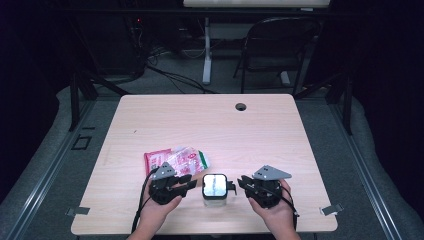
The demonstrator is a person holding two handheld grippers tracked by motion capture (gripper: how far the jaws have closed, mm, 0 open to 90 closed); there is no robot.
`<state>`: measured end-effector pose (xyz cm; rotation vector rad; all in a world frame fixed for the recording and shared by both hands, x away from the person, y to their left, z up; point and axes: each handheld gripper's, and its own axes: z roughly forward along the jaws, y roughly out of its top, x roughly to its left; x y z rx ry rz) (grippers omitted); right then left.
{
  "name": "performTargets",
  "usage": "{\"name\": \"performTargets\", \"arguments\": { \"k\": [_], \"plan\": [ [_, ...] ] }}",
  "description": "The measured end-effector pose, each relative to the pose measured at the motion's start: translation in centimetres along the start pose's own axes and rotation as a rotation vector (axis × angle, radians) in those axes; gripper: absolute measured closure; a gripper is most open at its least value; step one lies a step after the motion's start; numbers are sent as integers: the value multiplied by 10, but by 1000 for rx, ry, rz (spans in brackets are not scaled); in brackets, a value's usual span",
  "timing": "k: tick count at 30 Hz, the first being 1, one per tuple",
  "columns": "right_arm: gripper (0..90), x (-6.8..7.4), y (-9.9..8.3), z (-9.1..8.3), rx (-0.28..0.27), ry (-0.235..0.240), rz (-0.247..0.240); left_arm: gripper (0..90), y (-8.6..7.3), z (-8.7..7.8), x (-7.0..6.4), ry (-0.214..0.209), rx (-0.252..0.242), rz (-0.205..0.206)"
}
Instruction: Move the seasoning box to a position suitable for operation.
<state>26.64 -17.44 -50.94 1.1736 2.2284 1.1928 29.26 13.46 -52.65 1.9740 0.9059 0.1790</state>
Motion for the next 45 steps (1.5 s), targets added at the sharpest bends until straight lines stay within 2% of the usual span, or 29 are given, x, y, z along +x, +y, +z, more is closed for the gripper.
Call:
{"name": "performTargets", "arguments": {
  "k": [5, 8, 11, 15, 16, 19, 20, 24, 26, 29, 32, 35, 36, 40, 45],
  "plan": [
    [786, 7, 9, 4, 15, 20, 18, 719, 7, -7, -1, -3, 7, 19],
    [782, 8, 13, 5, 36, 10, 2, 726, 10, -9, -3, -3, 13, 37],
    [761, 10, 17, 5, 27, 10, 21, 726, 12, -9, -5, -8, 21, 48],
    [767, 12, 15, 9, 18, 9, 29, 753, 10, -6, -8, -14, 41, 61],
    [779, 12, 14, 10, 30, 7, 25, 767, 10, -6, -9, -18, 46, 70],
    [816, 10, 7, 14, 29, 19, 67, 823, 8, -3, -13, -30, 74, 104],
    [813, 9, 6, 14, 34, 24, 66, 836, 6, -2, -14, -27, 81, 116],
    [812, 11, 6, 12, -8, 21, 78, 872, 4, 0, -14, -44, 100, 114],
    [812, 12, 7, 12, -9, 13, 67, 875, 2, 2, -16, -45, 105, 118],
    [800, 11, 6, 12, -12, 13, 76, 875, 1, 3, -18, -52, 112, 125],
    [790, 10, 9, 8, -52, 45, 99, 876, -1, 6, -21, -57, 121, 136],
    [795, 11, 10, 9, -40, 47, 95, 876, -2, 7, -23, -60, 133, 145],
    [800, 13, 9, 12, -18, 41, 79, 882, -3, 7, -23, -62, 134, 144],
    [819, 14, 8, 14, -18, 51, 80, 893, -3, 6, -25, -75, 132, 148],
    [837, 14, 7, 13, -16, 51, 74, 899, -4, 8, -27, -71, 144, 162]
  ]
}}
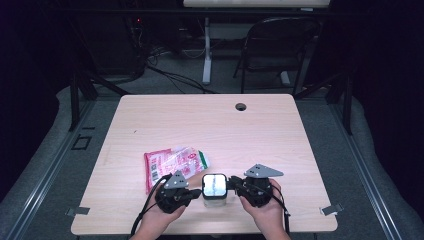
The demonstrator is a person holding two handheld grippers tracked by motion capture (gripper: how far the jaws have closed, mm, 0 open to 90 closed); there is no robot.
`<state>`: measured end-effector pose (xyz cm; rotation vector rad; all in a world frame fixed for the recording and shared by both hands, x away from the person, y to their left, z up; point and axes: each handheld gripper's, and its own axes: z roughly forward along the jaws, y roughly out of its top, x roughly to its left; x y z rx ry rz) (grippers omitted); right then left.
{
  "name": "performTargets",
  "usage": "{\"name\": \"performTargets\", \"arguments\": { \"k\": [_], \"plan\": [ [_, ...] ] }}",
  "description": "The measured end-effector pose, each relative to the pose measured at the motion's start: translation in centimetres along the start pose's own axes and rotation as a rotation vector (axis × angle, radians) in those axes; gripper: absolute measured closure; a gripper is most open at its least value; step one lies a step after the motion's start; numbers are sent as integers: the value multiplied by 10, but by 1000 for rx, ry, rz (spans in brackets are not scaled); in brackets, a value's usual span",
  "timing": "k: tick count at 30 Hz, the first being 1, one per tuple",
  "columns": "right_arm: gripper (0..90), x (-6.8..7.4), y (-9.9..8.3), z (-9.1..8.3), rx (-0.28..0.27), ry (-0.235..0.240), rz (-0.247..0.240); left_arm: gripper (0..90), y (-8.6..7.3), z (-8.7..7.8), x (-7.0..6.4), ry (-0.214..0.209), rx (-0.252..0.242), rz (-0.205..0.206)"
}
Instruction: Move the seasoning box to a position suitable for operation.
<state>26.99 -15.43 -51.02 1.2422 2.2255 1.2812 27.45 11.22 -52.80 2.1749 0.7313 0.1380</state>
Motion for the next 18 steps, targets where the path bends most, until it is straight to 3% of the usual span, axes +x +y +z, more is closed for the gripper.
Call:
{"name": "performTargets", "arguments": {
  "k": [18],
  "plan": [
    [852, 0, -1, 0, -9, 1, 6, 899, 4, -4, 1, -10, -28, -14]
  ]
}}
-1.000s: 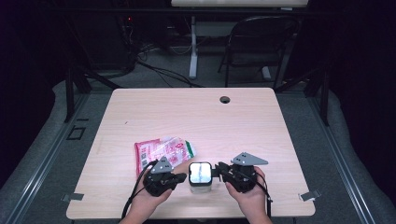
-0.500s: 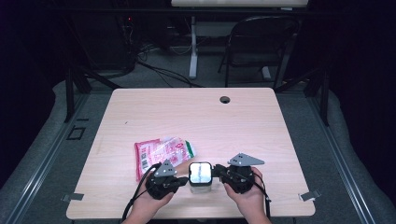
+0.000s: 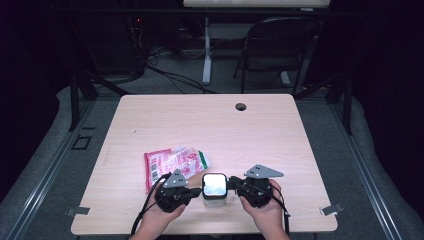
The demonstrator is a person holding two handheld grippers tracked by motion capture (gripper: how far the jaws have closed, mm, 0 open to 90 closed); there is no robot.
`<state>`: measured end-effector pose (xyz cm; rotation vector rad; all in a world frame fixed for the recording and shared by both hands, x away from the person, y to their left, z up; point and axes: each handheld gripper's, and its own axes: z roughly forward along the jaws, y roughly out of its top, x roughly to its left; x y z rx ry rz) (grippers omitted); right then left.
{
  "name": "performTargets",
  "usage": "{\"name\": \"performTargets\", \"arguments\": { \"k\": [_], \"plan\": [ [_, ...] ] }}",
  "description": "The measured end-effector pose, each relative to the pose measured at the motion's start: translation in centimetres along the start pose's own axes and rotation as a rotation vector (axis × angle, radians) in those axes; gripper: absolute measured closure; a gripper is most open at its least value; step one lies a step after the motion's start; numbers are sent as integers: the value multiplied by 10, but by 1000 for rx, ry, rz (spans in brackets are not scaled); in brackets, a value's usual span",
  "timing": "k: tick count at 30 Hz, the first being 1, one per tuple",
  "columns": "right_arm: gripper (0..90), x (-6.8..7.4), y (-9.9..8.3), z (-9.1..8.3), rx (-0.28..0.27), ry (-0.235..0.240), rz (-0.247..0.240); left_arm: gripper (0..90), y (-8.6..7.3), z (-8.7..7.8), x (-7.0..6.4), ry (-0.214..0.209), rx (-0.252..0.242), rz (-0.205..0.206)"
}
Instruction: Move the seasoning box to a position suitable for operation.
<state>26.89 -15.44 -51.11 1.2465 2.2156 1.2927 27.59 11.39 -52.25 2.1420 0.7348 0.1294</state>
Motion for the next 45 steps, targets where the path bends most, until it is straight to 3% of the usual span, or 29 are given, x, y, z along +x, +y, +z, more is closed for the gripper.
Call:
{"name": "performTargets", "arguments": {
  "k": [12, 17, 25, 30, 35, 40, 45],
  "plan": [
    [848, -1, 1, 0, 11, -5, -3, 899, 6, 0, -3, -7, -16, 4],
    [825, 2, 2, -4, 27, 2, -26, 899, 10, -1, -5, -10, -20, 15],
    [675, 12, -5, -16, 15, 40, -60, 898, 17, -4, -7, -13, -40, 22],
    [628, 20, -9, -20, 9, 52, -67, 898, 21, -3, -10, -12, -46, 30],
    [525, 27, -13, -18, 19, 52, -99, 888, 24, -3, -11, -5, -43, 30],
    [503, 31, -13, -15, 18, 53, -112, 884, 25, -3, -10, -14, -48, 25],
    [468, 40, -12, -10, 23, 23, -152, 880, 26, -2, -12, -7, -50, 23]
  ]
}}
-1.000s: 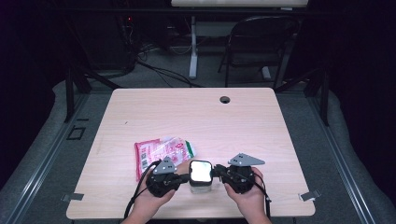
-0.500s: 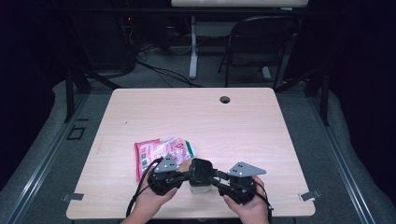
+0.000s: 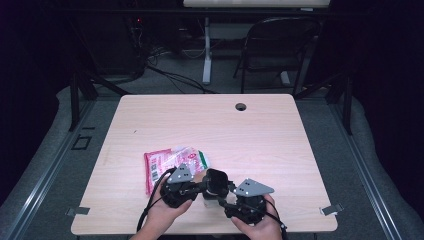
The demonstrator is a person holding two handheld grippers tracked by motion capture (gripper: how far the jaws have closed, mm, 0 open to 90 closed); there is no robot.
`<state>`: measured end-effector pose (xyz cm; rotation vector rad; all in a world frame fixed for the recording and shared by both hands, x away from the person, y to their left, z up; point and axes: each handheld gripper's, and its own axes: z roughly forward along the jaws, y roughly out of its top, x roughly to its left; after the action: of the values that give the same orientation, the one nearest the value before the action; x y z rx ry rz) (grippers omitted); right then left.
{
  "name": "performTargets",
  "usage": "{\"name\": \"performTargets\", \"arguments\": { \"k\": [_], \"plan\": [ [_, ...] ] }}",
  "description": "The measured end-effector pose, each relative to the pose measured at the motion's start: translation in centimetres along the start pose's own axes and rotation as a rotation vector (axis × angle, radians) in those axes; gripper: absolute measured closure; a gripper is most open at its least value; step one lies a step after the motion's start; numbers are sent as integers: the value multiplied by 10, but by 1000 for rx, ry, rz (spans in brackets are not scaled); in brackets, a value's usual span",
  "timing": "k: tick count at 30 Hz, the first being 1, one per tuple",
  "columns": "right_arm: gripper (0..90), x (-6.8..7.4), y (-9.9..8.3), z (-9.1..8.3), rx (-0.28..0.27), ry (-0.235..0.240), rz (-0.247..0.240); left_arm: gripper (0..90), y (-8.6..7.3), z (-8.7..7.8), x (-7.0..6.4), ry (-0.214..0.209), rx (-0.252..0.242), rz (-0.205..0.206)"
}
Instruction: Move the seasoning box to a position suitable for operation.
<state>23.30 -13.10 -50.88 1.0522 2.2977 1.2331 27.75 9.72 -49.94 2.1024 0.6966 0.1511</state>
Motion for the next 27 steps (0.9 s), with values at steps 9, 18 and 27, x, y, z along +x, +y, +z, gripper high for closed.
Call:
{"name": "performTargets", "arguments": {
  "k": [9, 18, 27],
  "plan": [
    [461, 5, 2, 7, -11, -64, -27, 863, -1, 0, 0, -2, -1, 1],
    [476, 5, 1, 6, -20, -64, -27, 688, -6, 6, 5, 49, 15, -26],
    [476, 5, 0, 6, -21, -63, -25, 628, -10, 12, 7, 63, 13, -59]
  ]
}}
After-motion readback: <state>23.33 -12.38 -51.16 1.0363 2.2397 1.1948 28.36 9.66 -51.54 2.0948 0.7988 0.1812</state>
